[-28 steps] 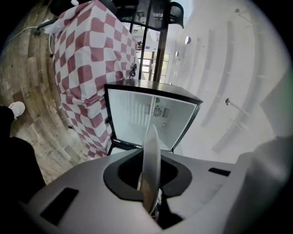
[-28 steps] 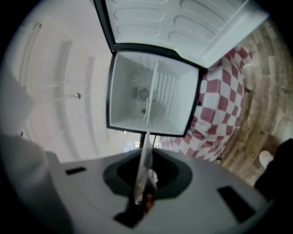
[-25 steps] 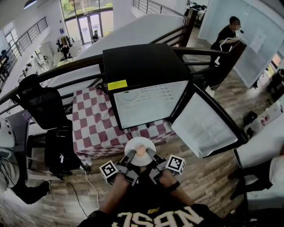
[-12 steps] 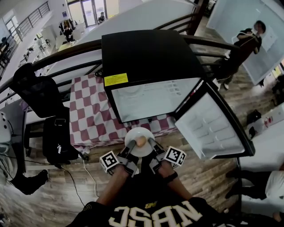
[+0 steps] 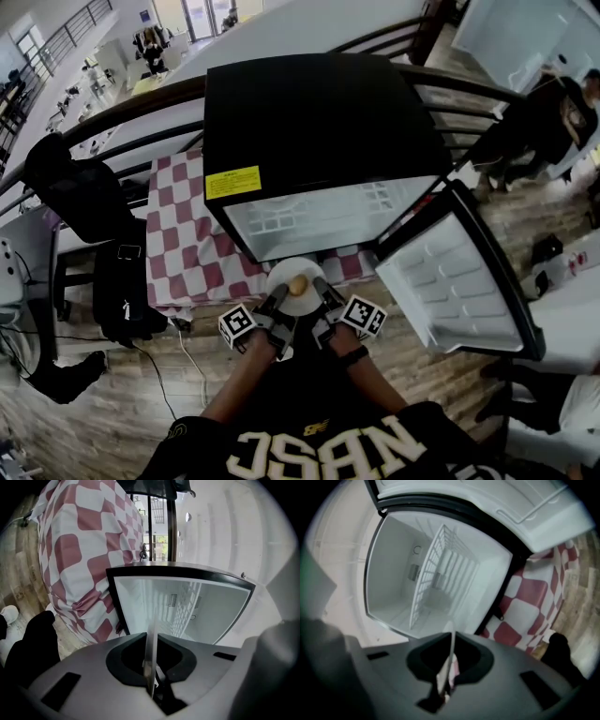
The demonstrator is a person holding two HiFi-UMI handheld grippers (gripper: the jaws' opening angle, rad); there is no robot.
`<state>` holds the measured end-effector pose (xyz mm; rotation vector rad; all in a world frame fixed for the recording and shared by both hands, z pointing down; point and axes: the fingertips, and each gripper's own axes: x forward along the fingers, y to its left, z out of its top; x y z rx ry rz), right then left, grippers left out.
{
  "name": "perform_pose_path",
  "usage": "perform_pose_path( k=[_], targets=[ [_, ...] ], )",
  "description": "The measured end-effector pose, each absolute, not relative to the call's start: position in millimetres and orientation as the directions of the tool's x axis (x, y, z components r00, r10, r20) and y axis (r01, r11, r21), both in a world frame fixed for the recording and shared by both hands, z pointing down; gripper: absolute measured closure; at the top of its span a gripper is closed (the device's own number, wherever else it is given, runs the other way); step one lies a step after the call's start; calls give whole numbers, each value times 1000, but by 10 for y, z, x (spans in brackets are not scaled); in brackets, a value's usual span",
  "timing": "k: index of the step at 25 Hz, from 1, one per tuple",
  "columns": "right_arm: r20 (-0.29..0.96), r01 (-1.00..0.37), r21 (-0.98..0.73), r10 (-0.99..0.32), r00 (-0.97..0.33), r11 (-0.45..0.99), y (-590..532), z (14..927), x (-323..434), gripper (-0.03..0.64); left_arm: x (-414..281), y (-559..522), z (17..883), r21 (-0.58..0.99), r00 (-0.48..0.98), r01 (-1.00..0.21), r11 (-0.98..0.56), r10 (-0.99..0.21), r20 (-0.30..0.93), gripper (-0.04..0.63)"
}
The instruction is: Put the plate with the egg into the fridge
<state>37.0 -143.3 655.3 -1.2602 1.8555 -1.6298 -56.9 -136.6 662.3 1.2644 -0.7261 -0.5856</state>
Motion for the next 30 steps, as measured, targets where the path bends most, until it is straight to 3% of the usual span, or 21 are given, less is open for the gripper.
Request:
perform_pose_path(
  k=[4,16,30],
  targets=[
    [286,-388,-918,-818,-498,-85,-1660,6771,397,581,-591,-1647,6898,977,608,-26,211,-773,183,560],
    [399,-650,-760,-792,-461,-4,-2204,7197,418,568,-571,-2124,7364,967,526,-68,247,-814,245,560],
    [475,-792,-605,-763,-438,78,-2513,7437,441,534,-523,-2336,7571,950,478,-100,297,-823,308,549]
  ],
)
